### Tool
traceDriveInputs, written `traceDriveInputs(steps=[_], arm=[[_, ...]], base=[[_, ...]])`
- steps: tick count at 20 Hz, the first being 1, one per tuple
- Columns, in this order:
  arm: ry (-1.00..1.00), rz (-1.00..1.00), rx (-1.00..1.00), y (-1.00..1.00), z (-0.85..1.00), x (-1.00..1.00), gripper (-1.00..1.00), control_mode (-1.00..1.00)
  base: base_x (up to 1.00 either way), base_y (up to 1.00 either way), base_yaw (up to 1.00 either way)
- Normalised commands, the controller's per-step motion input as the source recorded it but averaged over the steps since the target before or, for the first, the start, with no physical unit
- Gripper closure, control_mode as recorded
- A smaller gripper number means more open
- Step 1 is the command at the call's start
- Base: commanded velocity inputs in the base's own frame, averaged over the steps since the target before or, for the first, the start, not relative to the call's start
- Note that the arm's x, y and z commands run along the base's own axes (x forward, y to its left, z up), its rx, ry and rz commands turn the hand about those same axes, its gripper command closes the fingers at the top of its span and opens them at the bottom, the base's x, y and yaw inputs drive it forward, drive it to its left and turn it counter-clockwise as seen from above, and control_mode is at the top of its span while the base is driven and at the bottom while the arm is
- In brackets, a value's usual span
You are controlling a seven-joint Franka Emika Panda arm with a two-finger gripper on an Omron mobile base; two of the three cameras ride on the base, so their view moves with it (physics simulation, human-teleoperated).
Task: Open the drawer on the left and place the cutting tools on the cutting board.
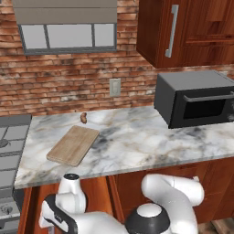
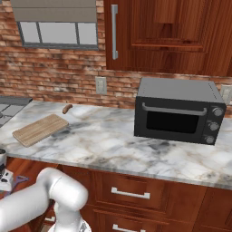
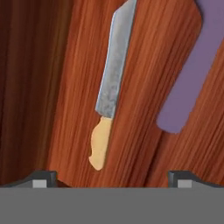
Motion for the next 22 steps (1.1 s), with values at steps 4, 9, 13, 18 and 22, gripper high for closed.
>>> traceDriveInputs(steps=[4,9,13,18,22], arm=[[0.05,-0.05,-0.07,0.43,-0.28,0.14,-1.0,-1.0],[0.05,-0.03,-0.09,0.39,-0.54,0.03,-1.0,-1.0],[0.04,-0.02,-0.08,0.28,-0.55,0.0,-1.0,-1.0],[0.04,-0.02,-0.05,0.3,-0.44,0.06,-1.0,-1.0],[0.05,-0.01,-0.12,0.11,-0.77,-0.02,-1.0,-1.0]], base=[[0.0,0.0,0.0],[0.0,0.0,0.0],[0.0,0.0,0.0],[0.0,0.0,0.0],[0.0,0.0,0.0]])
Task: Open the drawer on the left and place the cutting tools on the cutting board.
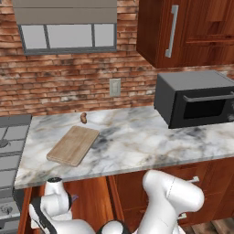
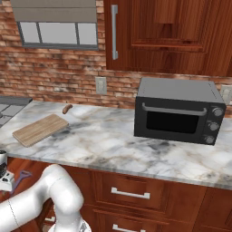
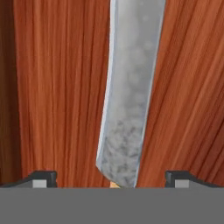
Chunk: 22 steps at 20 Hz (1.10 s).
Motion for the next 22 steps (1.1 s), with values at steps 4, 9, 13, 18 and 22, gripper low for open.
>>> traceDriveInputs(steps=[4,9,13,18,22], arm=[[0.0,0.0,-0.21,0.0,-1.0,-0.56,1.0,-1.0],[-0.03,0.0,-0.18,0.06,-0.66,-0.39,1.0,-1.0],[-0.17,-0.02,-0.04,0.0,-0.15,-1.0,1.0,-1.0],[-0.28,-0.14,0.1,-0.02,0.83,-0.98,1.0,-1.0],[-0.27,-0.18,0.07,0.0,1.0,-0.46,1.0,-1.0]], base=[[0.0,0.0,0.0],[0.0,0.0,0.0],[0.0,0.0,0.0],[0.0,0.0,0.0],[0.0,0.0,0.0]])
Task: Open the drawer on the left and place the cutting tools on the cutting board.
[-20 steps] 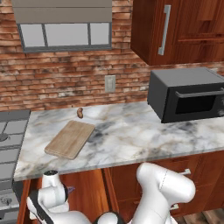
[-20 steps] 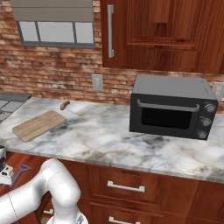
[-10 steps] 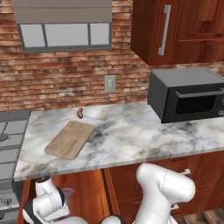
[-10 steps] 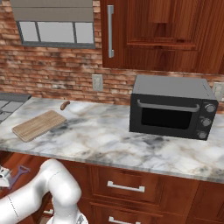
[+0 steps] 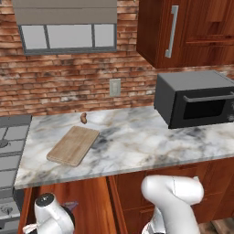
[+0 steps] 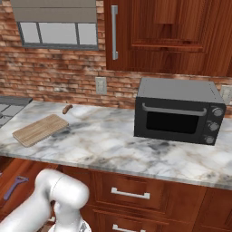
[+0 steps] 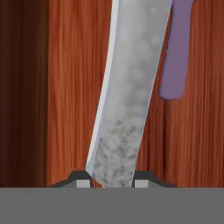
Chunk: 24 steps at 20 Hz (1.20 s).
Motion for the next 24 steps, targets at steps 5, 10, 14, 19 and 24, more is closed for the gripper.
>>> traceDriveInputs(steps=[5,10,14,19,24], arm=[[-0.2,-0.18,0.01,0.0,1.0,-0.1,1.0,-1.0],[-0.03,-0.19,0.0,-0.17,1.0,0.19,1.0,-1.0],[-0.01,-0.15,0.0,-0.02,1.0,0.62,1.0,-1.0],[0.0,-0.13,0.0,-0.01,1.0,0.9,1.0,-1.0],[0.0,-0.05,0.04,-0.25,1.0,0.93,1.0,-1.0]], base=[[0.0,0.0,0.0],[0.0,0.0,0.0],[0.0,0.0,0.0],[0.0,0.0,0.0],[0.0,0.0,0.0]])
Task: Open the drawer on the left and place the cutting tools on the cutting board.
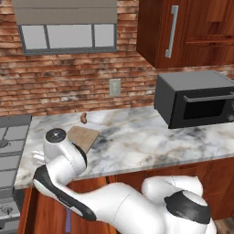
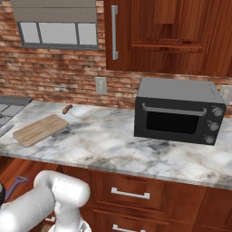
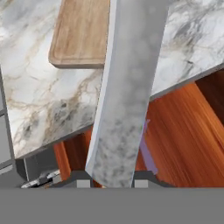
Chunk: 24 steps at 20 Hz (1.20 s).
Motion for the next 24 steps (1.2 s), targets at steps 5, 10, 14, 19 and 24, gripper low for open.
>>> traceDriveInputs(steps=[5,10,14,19,24], arm=[[0.0,0.0,0.07,-0.18,0.2,0.51,1.0,-1.0],[-0.01,0.0,0.02,-0.11,-0.02,0.31,1.0,-1.0],[-0.03,0.0,0.01,-0.3,-0.21,0.71,1.0,-1.0],[0.0,-0.01,0.0,-0.32,-0.18,0.83,1.0,-1.0],[0.0,0.0,0.02,-0.02,0.0,0.71,1.0,-1.0]], base=[[0.0,0.0,0.0],[0.0,0.0,0.0],[0.0,0.0,0.0],[0.0,0.0,0.0],[0.0,0.0,0.0]])
